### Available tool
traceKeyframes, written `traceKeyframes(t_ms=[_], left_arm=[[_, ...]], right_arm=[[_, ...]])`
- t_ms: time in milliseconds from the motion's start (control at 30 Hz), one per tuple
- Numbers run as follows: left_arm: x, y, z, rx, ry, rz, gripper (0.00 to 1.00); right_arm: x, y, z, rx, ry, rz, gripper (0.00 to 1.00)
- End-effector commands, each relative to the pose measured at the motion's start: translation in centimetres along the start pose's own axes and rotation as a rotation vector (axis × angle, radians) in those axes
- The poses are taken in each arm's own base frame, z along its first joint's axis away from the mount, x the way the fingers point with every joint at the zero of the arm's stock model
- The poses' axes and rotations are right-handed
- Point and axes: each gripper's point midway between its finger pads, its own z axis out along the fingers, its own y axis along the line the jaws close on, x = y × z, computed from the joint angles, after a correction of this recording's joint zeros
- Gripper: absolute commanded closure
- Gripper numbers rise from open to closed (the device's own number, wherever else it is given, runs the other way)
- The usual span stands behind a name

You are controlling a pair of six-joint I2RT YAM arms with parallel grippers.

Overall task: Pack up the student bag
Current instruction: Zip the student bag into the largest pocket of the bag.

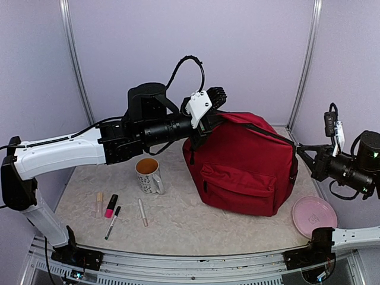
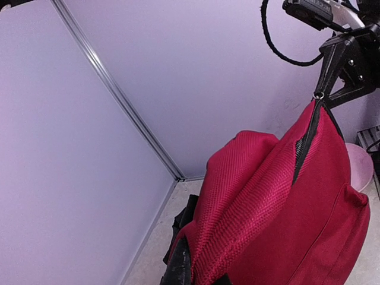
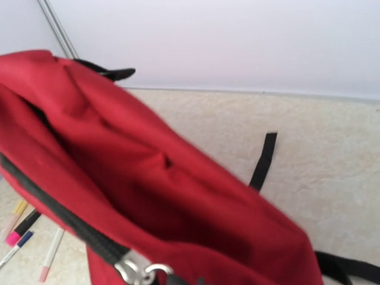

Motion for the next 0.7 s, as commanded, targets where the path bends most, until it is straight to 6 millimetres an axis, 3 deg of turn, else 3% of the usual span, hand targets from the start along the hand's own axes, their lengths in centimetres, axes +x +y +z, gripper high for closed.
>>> traceKeyframes(t_ms=[0, 67, 167, 400, 567, 667], left_arm=[[-8.2, 11.2, -4.7, -0.274, -0.213, -0.076, 1.00], [-7.9, 12.8, -4.1, -0.272, -0.206, -0.100, 1.00], [-7.5, 14.1, -3.3, -0.282, -0.186, -0.102, 1.00], [-10.4, 18.3, -4.9, -0.386, -0.240, -0.034, 1.00], [-10.9, 19.4, -5.0, -0.417, -0.254, 0.005, 1.00], [-10.8, 20.3, -4.8, -0.447, -0.245, 0.033, 1.00]], right_arm=[[-1.3, -1.9, -1.0, 0.072, -0.087, -0.069, 1.00], [1.6, -0.7, 1.3, 0.042, -0.007, -0.146, 1.00], [5.5, -0.5, 4.0, 0.069, 0.087, -0.240, 1.00], [10.0, 1.7, 8.1, -0.066, 0.181, -0.292, 1.00], [14.3, 0.4, 11.8, -0.071, 0.338, -0.277, 1.00], [16.9, 0.5, 12.8, -0.111, 0.393, -0.209, 1.00]])
